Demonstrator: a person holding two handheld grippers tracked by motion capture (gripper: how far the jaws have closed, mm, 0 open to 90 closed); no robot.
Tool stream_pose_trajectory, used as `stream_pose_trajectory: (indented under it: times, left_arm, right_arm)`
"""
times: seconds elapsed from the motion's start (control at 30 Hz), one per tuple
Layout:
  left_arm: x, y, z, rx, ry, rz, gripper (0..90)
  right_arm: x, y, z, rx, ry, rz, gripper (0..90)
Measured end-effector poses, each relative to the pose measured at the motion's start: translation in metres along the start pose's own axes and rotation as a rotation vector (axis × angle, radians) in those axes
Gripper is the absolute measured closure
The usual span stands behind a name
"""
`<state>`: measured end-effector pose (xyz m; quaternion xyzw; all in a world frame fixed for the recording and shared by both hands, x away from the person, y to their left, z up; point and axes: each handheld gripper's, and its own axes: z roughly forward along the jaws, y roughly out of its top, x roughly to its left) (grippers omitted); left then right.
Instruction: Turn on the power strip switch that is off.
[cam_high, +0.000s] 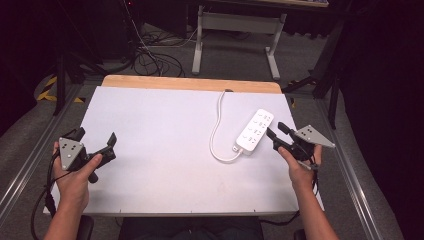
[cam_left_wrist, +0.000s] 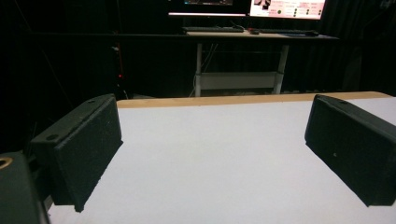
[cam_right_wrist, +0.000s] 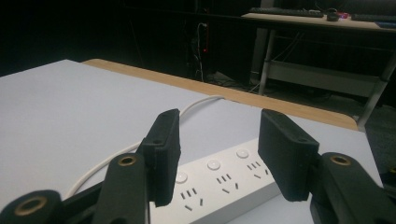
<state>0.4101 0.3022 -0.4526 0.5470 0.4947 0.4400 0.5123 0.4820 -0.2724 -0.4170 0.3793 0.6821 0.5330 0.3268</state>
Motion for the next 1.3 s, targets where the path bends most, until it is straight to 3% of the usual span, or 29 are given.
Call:
stream_pose_trajectory:
  times: [0.3,0.37,0.43,0.5,0.6,1.1,1.3]
  left_arm:
    - [0.0,0.0,0.0,-0.001,-0.002,-0.001,4.4]
    - [0.0,0.0,0.0,-0.002,-0.003,-0.001,4.4]
    - [0.0,0.0,0.0,-0.003,-0.003,-0.003,4.4]
    - [0.0,0.0,0.0,-0.002,-0.003,-0.004,4.4]
    - [0.0,0.0,0.0,-0.002,-0.004,-0.005,4.4]
    - [0.0,0.0,0.0,-0.004,-0.006,-0.009,4.3]
    - [0.001,0.0,0.0,-0.004,-0.005,-0.01,4.3]
  right_arm:
    - [-0.006,-0.008,-0.01,-0.054,-0.009,0.04,42.9]
    - [-0.006,-0.008,-0.01,-0.08,-0.03,0.05,37.1]
    - [-0.005,-0.008,-0.008,-0.074,-0.026,0.061,23.5]
    - [-0.004,-0.01,-0.007,-0.059,0.008,0.027,10.6]
    - [-0.001,-0.011,-0.007,-0.084,0.046,-0.022,3.0]
    - [-0.007,-0.025,-0.019,-0.155,0.02,0.039,1.7]
    - [-0.005,-0.027,-0.018,-0.147,0.028,0.028,1.5]
